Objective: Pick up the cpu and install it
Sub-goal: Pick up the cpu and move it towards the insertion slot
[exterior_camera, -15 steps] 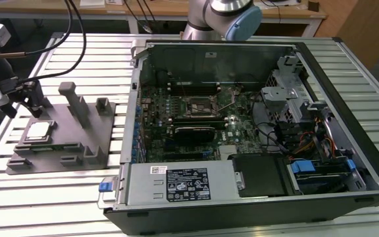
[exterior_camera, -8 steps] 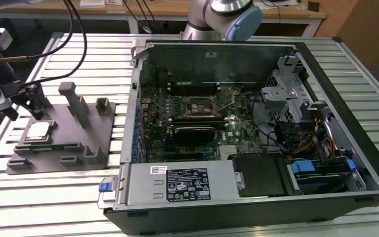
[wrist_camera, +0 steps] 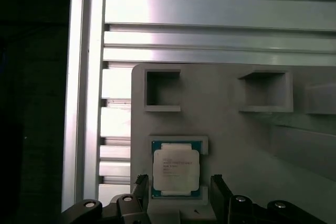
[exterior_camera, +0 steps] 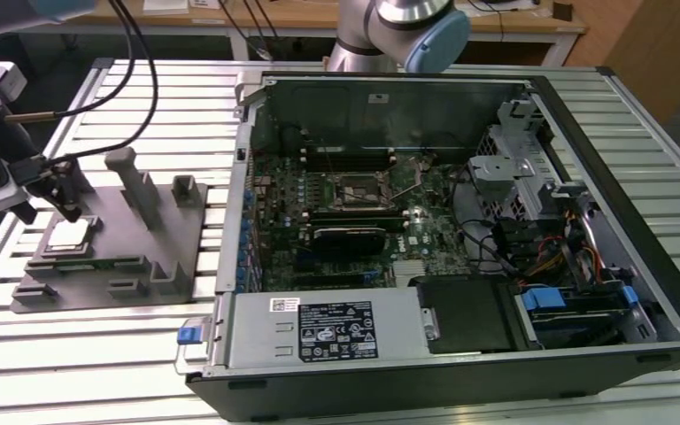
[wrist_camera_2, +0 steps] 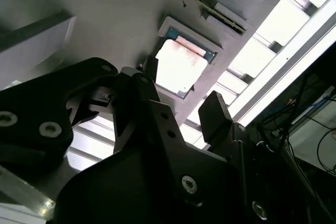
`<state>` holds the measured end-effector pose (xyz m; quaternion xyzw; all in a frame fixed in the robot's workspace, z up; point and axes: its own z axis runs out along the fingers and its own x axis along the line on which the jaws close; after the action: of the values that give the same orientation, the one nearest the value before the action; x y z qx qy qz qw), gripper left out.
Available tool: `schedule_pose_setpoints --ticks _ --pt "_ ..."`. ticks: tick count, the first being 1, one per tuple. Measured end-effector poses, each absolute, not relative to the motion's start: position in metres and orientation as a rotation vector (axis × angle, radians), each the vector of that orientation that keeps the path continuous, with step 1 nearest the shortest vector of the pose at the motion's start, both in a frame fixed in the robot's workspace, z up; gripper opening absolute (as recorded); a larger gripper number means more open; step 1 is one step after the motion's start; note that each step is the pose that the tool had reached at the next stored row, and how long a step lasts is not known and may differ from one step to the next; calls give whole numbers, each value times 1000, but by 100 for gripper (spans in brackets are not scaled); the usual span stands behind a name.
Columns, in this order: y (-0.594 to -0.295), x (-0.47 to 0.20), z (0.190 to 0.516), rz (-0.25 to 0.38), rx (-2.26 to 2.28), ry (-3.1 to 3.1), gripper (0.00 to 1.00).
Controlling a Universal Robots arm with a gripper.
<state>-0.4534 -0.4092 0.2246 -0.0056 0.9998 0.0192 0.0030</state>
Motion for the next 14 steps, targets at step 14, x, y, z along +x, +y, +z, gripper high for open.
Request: schedule_pose_setpoints --ticks 14 --pt "-409 -451 210 58 -18 3135 60"
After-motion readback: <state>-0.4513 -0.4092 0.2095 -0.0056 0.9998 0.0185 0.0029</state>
